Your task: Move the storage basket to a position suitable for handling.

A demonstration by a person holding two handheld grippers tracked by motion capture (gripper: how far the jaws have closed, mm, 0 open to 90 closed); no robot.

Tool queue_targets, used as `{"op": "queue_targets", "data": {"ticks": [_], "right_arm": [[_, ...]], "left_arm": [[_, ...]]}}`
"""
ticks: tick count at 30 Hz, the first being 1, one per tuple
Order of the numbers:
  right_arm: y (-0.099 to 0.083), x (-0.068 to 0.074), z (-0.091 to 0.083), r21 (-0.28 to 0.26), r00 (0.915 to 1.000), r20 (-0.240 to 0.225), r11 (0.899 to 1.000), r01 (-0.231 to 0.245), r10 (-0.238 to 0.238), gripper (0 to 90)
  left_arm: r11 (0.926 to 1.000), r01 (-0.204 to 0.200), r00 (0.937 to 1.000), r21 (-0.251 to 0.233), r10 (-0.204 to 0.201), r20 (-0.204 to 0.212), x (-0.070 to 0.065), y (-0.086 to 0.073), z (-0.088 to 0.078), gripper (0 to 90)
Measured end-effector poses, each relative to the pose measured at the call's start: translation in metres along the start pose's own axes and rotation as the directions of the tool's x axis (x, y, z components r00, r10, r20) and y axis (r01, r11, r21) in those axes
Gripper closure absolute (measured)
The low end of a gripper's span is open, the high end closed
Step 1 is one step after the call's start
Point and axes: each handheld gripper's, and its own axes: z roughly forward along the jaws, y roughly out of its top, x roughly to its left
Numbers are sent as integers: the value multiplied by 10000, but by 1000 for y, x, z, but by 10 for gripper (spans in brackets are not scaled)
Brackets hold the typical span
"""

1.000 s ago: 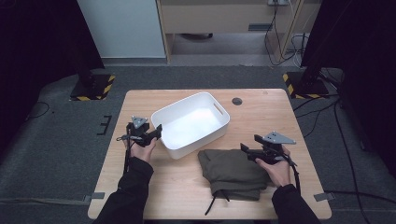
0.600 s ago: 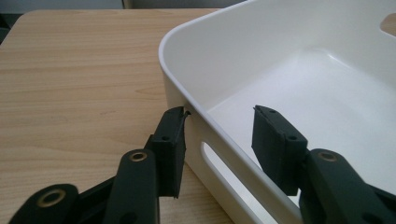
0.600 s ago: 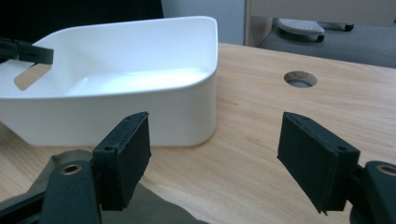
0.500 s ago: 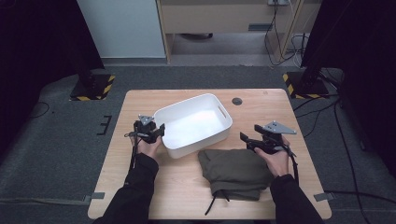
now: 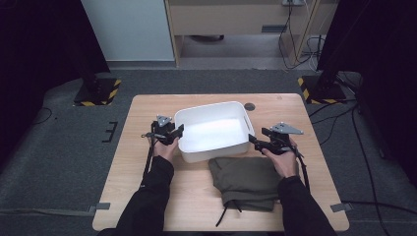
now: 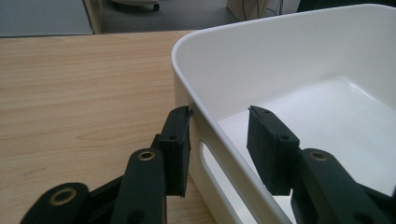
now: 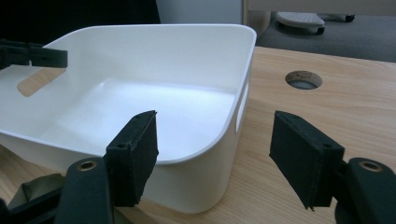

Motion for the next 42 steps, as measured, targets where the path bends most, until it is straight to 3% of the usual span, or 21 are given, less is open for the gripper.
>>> {"op": "queue_targets", "data": {"ticks": [5, 7, 10, 11, 16, 19, 21, 23, 27, 31, 36, 42], "right_arm": [[-2, 0, 7, -76, 9999, 131, 10000, 22, -21, 354], [-1, 0, 9, -198, 9999, 170, 9998, 15, -12, 381], [-1, 0, 11, -277, 9997, 231, 9996, 50, -44, 401], [-1, 1, 12, -265, 9996, 268, 9996, 42, -34, 406], [-5, 0, 19, -95, 9991, 391, 9999, 141, -137, 462], [-6, 0, 22, -143, 9995, 303, 9999, 59, -54, 503], [-6, 1, 24, -166, 9996, 276, 9999, 47, -42, 523], [-6, 2, 25, -184, 9996, 282, 9998, -4, 10, 544], [-7, 0, 26, -140, 9997, 260, 9999, -33, 36, 560], [-6, -2, 24, -33, 9991, 428, 10000, -18, 19, 549], [-5, -9, 18, 160, 9978, 657, 9999, 42, -53, 553], [-4, -14, 13, 280, 9972, 742, 9996, 36, -57, 557]], "left_arm": [[9994, -82, 9999, -325, 86, 134, -2, 5, -11, 518], [9987, -361, 9993, -358, 366, 119, -7, 8, -27, 505], [9986, -450, 9989, -274, 454, 114, -11, 4, -42, 493], [9969, -659, 9970, -422, 675, 383, -13, 1, -45, 492], [9961, -867, 9960, 130, 864, 207, -19, -15, -57, 498], [9968, -775, 9963, 176, 768, 396, -19, -14, -55, 554], [9929, -1164, 9929, 266, 1157, 269, -24, -12, -52, 628], [9886, -1478, 9890, 293, 1479, -9, -28, -11, -49, 627], [9945, -1024, 9947, 219, 1023, 69, -25, -6, -40, 669], [9937, -1117, 9937, 120, 1117, 30, -27, -2, -30, 688], [9933, -1152, 9928, -30, 1152, 322, -31, 2, -18, 691], [9954, -941, 9939, -197, 951, 555, -35, 4, -9, 697]]}}
